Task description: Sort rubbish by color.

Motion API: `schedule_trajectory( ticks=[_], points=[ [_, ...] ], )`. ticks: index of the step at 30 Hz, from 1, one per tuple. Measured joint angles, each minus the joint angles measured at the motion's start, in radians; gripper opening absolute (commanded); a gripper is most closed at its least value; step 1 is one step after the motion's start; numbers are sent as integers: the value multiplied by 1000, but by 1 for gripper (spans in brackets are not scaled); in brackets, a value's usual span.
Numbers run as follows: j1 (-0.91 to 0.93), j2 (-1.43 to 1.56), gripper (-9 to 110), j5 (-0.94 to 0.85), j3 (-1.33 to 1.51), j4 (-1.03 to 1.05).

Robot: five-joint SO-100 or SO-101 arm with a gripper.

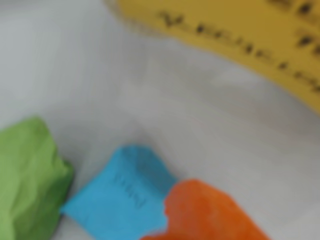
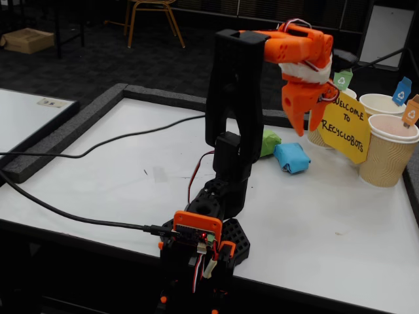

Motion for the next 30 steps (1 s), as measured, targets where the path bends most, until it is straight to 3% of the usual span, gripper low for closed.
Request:
schedule_trajectory(
  ticks=[6,17,27,30],
  points=[
    [-2,0,20,0,48,9],
    [-55,-77,26,0,58,72],
    [-92,-167,25,0,58,-20],
    [-80,-170,18,0,58,-75]
  ],
)
